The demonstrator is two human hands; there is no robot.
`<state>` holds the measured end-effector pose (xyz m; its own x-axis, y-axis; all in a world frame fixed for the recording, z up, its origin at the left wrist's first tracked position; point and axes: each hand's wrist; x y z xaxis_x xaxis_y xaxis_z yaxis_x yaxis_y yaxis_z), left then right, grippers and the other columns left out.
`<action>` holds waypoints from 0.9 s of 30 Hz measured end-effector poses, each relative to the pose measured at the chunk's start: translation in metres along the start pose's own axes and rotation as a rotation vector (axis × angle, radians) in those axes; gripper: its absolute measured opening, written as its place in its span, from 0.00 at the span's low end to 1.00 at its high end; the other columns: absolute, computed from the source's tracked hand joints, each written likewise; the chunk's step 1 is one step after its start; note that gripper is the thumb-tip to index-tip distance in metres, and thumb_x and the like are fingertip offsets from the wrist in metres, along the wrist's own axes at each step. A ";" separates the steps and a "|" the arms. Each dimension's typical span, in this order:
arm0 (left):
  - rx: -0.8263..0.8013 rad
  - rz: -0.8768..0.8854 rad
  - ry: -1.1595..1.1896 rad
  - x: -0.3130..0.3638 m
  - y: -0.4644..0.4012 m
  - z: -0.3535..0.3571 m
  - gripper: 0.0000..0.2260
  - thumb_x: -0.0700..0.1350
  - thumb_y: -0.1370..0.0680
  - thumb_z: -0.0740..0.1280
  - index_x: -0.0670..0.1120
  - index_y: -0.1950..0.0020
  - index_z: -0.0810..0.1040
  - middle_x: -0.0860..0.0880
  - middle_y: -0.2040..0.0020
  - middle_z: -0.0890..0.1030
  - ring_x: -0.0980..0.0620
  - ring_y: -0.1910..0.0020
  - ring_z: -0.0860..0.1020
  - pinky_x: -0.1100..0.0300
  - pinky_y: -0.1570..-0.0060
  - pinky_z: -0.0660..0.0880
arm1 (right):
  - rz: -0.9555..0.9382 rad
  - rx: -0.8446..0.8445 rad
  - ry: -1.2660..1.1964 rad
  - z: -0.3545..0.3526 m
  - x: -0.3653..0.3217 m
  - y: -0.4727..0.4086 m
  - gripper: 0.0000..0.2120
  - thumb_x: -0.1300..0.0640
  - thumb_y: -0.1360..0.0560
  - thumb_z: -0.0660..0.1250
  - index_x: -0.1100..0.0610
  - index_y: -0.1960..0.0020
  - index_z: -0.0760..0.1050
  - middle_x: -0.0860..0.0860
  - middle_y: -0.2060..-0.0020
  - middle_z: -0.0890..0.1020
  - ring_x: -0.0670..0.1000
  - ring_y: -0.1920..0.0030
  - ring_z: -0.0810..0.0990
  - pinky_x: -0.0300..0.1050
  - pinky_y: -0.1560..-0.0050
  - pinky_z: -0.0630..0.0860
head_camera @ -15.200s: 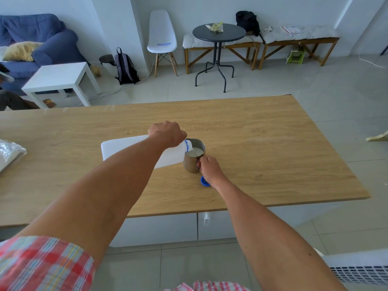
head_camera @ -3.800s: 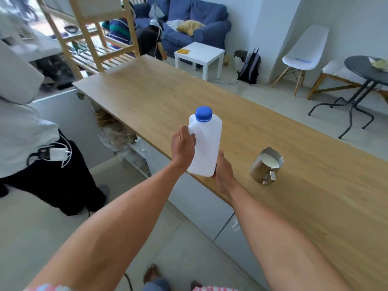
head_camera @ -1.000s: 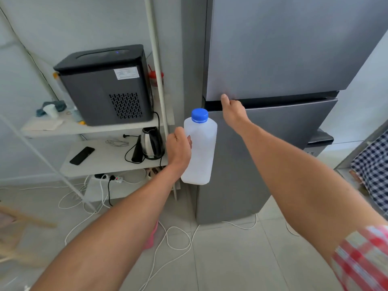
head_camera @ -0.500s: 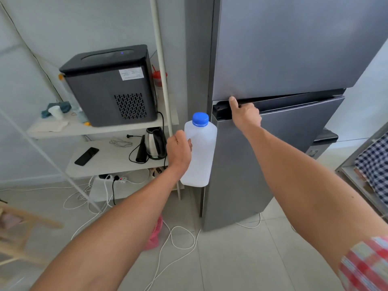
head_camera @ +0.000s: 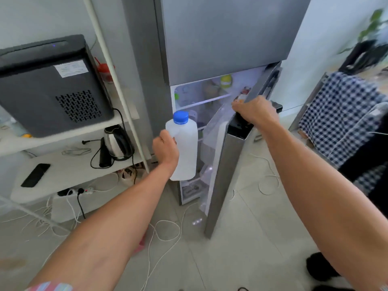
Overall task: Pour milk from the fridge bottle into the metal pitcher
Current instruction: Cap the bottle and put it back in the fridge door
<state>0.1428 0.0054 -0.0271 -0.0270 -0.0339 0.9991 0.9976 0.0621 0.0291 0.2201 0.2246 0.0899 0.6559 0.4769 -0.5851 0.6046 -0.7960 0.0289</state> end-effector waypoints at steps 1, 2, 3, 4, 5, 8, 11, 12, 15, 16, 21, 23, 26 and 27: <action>-0.012 -0.009 0.002 -0.005 0.002 0.005 0.21 0.50 0.26 0.54 0.50 0.80 0.67 0.52 0.77 0.68 0.47 0.73 0.64 0.54 0.66 0.62 | 0.013 0.008 0.017 -0.007 0.009 0.002 0.32 0.38 0.29 0.67 0.58 0.33 0.76 0.57 0.39 0.82 0.62 0.39 0.81 0.53 0.39 0.78; -0.018 -0.026 0.012 -0.009 0.004 0.011 0.22 0.49 0.26 0.54 0.50 0.80 0.69 0.52 0.78 0.68 0.47 0.73 0.65 0.53 0.66 0.63 | 0.021 0.016 0.038 -0.015 0.018 0.004 0.32 0.38 0.28 0.67 0.59 0.33 0.76 0.57 0.40 0.82 0.62 0.39 0.81 0.53 0.40 0.78; -0.026 -0.054 0.032 -0.015 0.006 0.017 0.22 0.49 0.26 0.55 0.50 0.80 0.70 0.52 0.78 0.69 0.46 0.72 0.66 0.52 0.65 0.64 | 0.031 0.023 0.060 -0.023 0.027 0.006 0.32 0.38 0.28 0.68 0.59 0.33 0.75 0.57 0.42 0.81 0.63 0.40 0.81 0.53 0.42 0.78; -0.035 -0.086 0.048 -0.019 0.010 0.022 0.22 0.49 0.26 0.55 0.50 0.80 0.71 0.52 0.78 0.69 0.46 0.71 0.66 0.51 0.65 0.65 | 0.037 0.032 0.081 -0.030 0.036 0.008 0.31 0.38 0.28 0.69 0.60 0.35 0.76 0.56 0.44 0.81 0.62 0.42 0.82 0.52 0.44 0.77; -0.040 -0.115 0.070 -0.023 0.014 0.029 0.21 0.50 0.26 0.55 0.50 0.80 0.71 0.52 0.77 0.69 0.46 0.70 0.67 0.51 0.64 0.65 | 0.044 0.042 0.096 -0.037 0.045 0.009 0.31 0.37 0.29 0.69 0.60 0.37 0.76 0.56 0.46 0.82 0.62 0.45 0.82 0.52 0.46 0.78; -0.048 -0.199 0.134 -0.034 0.027 0.050 0.16 0.50 0.26 0.56 0.52 0.74 0.69 0.51 0.75 0.71 0.47 0.69 0.68 0.52 0.64 0.65 | 0.047 0.048 0.098 -0.056 0.069 0.009 0.28 0.36 0.29 0.69 0.60 0.45 0.76 0.55 0.53 0.82 0.60 0.53 0.82 0.52 0.52 0.78; -0.033 -0.301 0.199 -0.047 0.032 0.073 0.15 0.52 0.27 0.56 0.43 0.67 0.72 0.51 0.75 0.72 0.48 0.72 0.69 0.56 0.66 0.66 | 0.038 0.044 0.072 -0.069 0.087 0.008 0.22 0.39 0.27 0.70 0.59 0.55 0.73 0.52 0.64 0.76 0.56 0.63 0.76 0.47 0.62 0.72; -0.018 -0.350 0.210 -0.052 0.033 0.081 0.18 0.53 0.26 0.56 0.40 0.64 0.74 0.51 0.73 0.73 0.48 0.72 0.69 0.57 0.67 0.66 | 0.030 0.042 0.062 -0.072 0.092 0.007 0.21 0.40 0.27 0.70 0.58 0.60 0.72 0.52 0.67 0.74 0.55 0.66 0.74 0.46 0.66 0.69; 0.002 -0.486 0.283 -0.066 0.037 0.105 0.15 0.50 0.21 0.57 0.39 0.54 0.73 0.48 0.69 0.72 0.51 0.72 0.70 0.66 0.74 0.66 | 0.003 0.029 0.022 -0.074 0.104 0.003 0.24 0.41 0.27 0.71 0.55 0.69 0.66 0.50 0.73 0.69 0.53 0.71 0.67 0.45 0.69 0.63; 0.008 -0.509 0.305 -0.068 0.040 0.111 0.12 0.49 0.20 0.57 0.40 0.53 0.71 0.48 0.68 0.72 0.51 0.72 0.70 0.68 0.76 0.66 | -0.004 0.023 0.012 -0.074 0.106 0.002 0.24 0.41 0.26 0.71 0.55 0.69 0.65 0.50 0.74 0.68 0.52 0.72 0.65 0.45 0.70 0.62; 0.022 -0.571 0.351 -0.094 0.039 0.137 0.14 0.49 0.21 0.56 0.46 0.65 0.68 0.49 0.71 0.72 0.52 0.77 0.68 0.68 0.73 0.65 | -0.038 0.010 -0.015 -0.072 0.114 -0.006 0.24 0.41 0.26 0.70 0.55 0.69 0.65 0.50 0.74 0.65 0.51 0.72 0.62 0.46 0.69 0.62; -0.004 -0.603 0.361 -0.109 0.035 0.144 0.15 0.51 0.20 0.55 0.48 0.65 0.68 0.49 0.71 0.72 0.52 0.77 0.69 0.68 0.73 0.64 | -0.048 0.014 -0.019 -0.071 0.115 -0.008 0.23 0.42 0.25 0.70 0.56 0.69 0.66 0.51 0.74 0.65 0.51 0.72 0.63 0.47 0.68 0.62; 0.000 -0.637 0.350 -0.124 0.035 0.153 0.18 0.50 0.18 0.55 0.47 0.66 0.68 0.48 0.71 0.71 0.51 0.75 0.67 0.64 0.72 0.62 | -0.057 0.015 -0.024 -0.070 0.115 -0.010 0.25 0.43 0.25 0.70 0.56 0.71 0.63 0.50 0.75 0.65 0.51 0.74 0.62 0.46 0.69 0.62; -0.005 -0.637 0.339 -0.127 0.036 0.156 0.18 0.50 0.18 0.55 0.47 0.66 0.68 0.48 0.70 0.71 0.51 0.75 0.67 0.63 0.71 0.62 | -0.057 0.014 -0.027 -0.070 0.115 -0.010 0.26 0.43 0.25 0.70 0.56 0.72 0.63 0.49 0.76 0.65 0.50 0.74 0.62 0.46 0.70 0.62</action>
<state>0.1722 0.1672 -0.1484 -0.5833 -0.3701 0.7230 0.7950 -0.0778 0.6016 0.3212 0.3136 0.0793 0.6076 0.5116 -0.6075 0.6345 -0.7727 -0.0162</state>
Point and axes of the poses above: each hand's wrist, its own y-axis away from the middle knuckle, its own z-axis out of the palm, x = y × z
